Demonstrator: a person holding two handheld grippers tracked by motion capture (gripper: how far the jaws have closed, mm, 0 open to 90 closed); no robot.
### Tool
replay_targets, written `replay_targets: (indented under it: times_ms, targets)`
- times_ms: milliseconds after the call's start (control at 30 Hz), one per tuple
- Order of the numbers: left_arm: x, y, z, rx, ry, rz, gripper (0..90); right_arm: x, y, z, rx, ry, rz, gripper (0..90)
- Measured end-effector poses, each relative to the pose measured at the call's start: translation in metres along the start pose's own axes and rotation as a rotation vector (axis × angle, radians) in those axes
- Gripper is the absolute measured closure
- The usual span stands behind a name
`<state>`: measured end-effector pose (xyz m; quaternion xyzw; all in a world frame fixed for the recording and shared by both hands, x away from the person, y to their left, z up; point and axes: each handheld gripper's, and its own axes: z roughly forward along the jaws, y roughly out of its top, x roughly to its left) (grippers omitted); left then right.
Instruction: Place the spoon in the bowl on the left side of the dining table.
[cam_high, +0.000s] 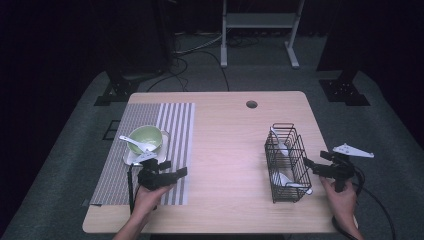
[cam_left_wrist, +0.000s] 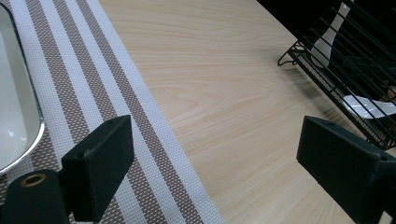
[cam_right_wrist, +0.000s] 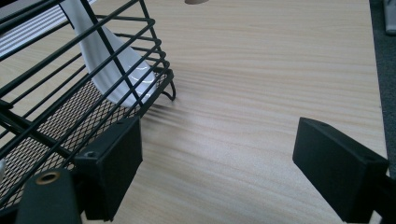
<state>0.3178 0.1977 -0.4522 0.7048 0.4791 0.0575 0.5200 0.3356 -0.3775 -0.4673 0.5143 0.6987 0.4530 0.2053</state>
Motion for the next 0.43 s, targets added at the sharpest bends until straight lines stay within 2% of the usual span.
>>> replay_targets:
  times_ms: [333, 433]
  targets:
    - [-0.002, -0.008, 0.006, 0.008, -0.011, 0.007, 10.1, 0.000, 0.000, -0.001, -0.007, 0.003, -0.002, 14.8]
    - [-0.007, -0.011, 0.010, 0.017, -0.016, 0.039, 10.2, 0.000, 0.000, -0.002, -0.014, 0.009, 0.003, 14.7]
